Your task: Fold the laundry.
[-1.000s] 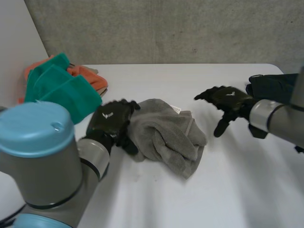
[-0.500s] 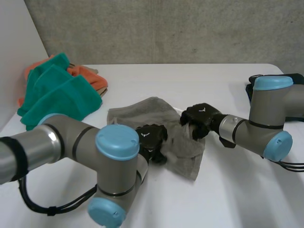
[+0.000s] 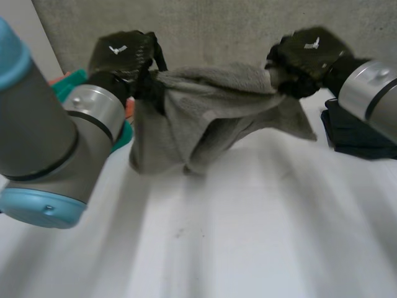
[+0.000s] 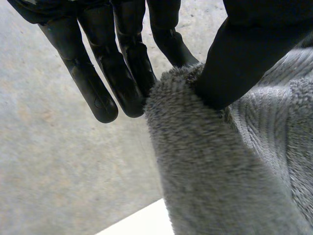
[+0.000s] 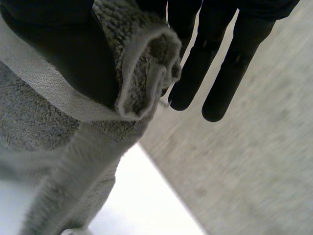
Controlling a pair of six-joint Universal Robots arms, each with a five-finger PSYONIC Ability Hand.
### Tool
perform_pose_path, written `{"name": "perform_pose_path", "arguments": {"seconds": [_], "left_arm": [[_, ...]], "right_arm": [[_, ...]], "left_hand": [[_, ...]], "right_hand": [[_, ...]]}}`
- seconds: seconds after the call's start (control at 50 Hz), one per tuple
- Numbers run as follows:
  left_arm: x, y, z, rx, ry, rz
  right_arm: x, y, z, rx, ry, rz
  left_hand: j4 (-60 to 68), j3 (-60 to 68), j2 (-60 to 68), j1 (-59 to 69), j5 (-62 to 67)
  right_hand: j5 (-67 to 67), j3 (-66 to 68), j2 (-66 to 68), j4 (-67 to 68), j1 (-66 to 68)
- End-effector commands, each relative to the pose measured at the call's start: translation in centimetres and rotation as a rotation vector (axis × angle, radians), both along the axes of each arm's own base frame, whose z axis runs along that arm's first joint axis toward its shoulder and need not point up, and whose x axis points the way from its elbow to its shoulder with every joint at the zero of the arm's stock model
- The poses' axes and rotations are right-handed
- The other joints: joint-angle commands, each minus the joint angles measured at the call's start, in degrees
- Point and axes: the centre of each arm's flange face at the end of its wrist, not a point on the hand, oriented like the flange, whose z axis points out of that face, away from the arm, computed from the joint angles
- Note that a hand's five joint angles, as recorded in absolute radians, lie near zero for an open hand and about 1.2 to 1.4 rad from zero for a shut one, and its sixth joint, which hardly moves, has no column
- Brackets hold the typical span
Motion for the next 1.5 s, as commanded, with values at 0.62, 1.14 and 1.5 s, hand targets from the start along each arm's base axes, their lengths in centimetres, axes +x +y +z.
{"name": "perform_pose_path", "arguments": {"seconds": [0.62, 1.14, 1.5], "left_arm": [[2.4, -4.2, -10.5, 0.115, -0.345, 0.065], [-1.5, 4.3, -13.4, 0.286, -0.093, -0.044], [-4.7, 3.2, -18.6, 0.364, -0.134, -0.070]], "right_arm": [[7.9, 2.5, -15.0, 0.286, 0.115, 0.016], [3.2, 3.6, -12.8, 0.465, 0.044, -0.077], [-0.7, 1.5, -14.3, 0.633, -0.021, -0.087]], "left_hand": [[-39.83, -39.29, -39.07, -32.53, -35.24], [-39.16, -38.62, -38.40, -31.86, -34.56], [-38.99, -38.45, -38.23, -31.69, -34.39]], "right_hand": [[16.04, 12.16, 15.15, 11.48, 21.92], [-46.31, -50.19, -47.20, -50.87, -40.43], [-44.97, -48.84, -45.86, -49.52, -39.08]]}}
